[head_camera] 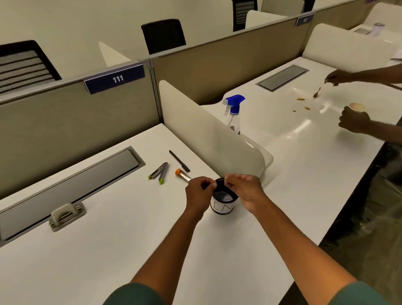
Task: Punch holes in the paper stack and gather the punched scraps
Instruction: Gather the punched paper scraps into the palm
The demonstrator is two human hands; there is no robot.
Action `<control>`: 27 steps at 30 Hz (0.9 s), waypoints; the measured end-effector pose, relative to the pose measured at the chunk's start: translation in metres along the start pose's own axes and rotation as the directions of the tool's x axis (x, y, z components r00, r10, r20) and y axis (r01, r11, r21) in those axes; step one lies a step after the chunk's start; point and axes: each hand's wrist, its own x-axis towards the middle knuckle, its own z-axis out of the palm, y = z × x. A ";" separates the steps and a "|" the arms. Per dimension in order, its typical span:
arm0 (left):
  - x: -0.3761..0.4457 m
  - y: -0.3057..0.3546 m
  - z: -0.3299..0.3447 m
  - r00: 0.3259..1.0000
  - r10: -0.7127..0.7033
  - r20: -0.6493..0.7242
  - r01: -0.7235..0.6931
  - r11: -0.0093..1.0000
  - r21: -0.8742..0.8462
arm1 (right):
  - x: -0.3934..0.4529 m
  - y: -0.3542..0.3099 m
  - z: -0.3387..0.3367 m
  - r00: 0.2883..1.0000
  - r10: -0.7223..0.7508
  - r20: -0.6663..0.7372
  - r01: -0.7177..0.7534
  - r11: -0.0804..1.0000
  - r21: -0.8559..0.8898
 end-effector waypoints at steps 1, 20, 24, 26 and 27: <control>0.003 0.000 0.003 1.000 0.010 -0.005 -0.010 0.999 0.038 | 0.004 0.001 -0.002 1.000 -0.019 -0.023 0.017 0.996 -0.085; 0.028 -0.005 0.025 0.966 0.222 0.134 -0.258 0.780 0.570 | 0.023 0.009 -0.013 0.896 -0.347 0.278 0.389 0.306 -0.869; 0.020 -0.011 0.018 0.962 0.266 0.066 -0.266 0.849 0.458 | 0.019 0.006 -0.010 0.870 -0.413 0.268 0.413 0.315 -0.854; 0.014 -0.013 0.012 0.969 0.245 0.012 -0.234 0.906 0.352 | 0.016 0.005 -0.007 0.856 -0.448 0.259 0.430 0.338 -0.837; 0.010 -0.014 0.006 0.976 0.216 -0.019 -0.203 0.941 0.270 | 0.013 0.005 -0.005 0.848 -0.466 0.252 0.441 0.359 -0.822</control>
